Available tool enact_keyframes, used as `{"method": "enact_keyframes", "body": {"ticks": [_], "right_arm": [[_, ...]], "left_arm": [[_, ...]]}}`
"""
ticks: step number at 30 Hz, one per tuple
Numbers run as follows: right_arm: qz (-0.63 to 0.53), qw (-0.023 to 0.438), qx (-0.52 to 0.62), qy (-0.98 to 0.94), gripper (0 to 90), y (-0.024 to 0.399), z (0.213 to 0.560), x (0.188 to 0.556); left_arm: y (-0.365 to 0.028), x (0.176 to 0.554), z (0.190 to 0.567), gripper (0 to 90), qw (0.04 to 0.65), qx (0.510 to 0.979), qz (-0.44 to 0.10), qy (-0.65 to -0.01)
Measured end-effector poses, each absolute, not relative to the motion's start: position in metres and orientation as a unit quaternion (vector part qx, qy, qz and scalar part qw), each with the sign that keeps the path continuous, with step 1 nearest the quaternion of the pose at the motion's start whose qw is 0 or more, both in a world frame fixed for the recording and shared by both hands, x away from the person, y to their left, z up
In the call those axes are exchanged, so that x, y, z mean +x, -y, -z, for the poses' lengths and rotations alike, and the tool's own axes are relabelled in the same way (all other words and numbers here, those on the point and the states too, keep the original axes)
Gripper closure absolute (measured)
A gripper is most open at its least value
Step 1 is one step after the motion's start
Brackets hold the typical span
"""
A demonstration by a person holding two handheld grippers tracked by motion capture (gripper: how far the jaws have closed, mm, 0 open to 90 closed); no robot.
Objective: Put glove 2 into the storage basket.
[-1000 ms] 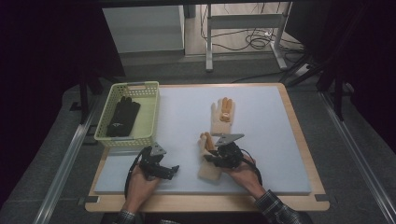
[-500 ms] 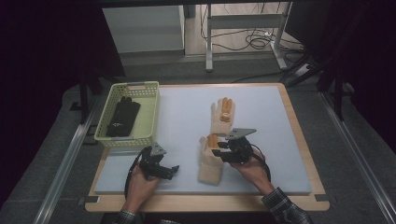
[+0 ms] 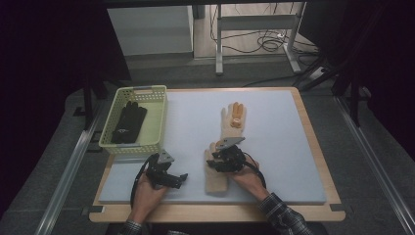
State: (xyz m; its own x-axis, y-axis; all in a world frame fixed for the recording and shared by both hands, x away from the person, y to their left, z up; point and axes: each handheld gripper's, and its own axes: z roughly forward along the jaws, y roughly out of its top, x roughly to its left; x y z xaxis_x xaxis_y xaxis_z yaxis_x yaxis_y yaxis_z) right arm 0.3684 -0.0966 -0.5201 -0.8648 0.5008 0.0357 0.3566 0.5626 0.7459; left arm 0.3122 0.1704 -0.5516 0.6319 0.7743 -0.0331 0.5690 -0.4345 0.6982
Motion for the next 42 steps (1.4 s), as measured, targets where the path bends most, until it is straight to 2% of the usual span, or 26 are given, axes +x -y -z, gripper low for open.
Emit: {"method": "enact_keyframes", "body": {"ticks": [12,16,31,42], "right_arm": [[-0.409,0.145,0.299,-0.85,54.5,0.151,0.504,0.404],[-0.403,0.165,0.324,-0.84,49.8,0.164,0.503,0.428],[-0.38,0.188,0.354,-0.834,40.5,0.161,0.504,0.491],[-0.356,0.193,0.352,-0.844,39.9,0.149,0.529,0.515]], "left_arm": [[-0.17,0.312,0.552,1.2,0.348,0.833,-0.147,-0.404],[-0.17,0.312,0.551,1.1,0.347,0.834,-0.147,-0.404],[-0.171,0.312,0.551,1.1,0.347,0.834,-0.146,-0.404],[-0.17,0.312,0.552,1.1,0.347,0.833,-0.145,-0.405]]}}
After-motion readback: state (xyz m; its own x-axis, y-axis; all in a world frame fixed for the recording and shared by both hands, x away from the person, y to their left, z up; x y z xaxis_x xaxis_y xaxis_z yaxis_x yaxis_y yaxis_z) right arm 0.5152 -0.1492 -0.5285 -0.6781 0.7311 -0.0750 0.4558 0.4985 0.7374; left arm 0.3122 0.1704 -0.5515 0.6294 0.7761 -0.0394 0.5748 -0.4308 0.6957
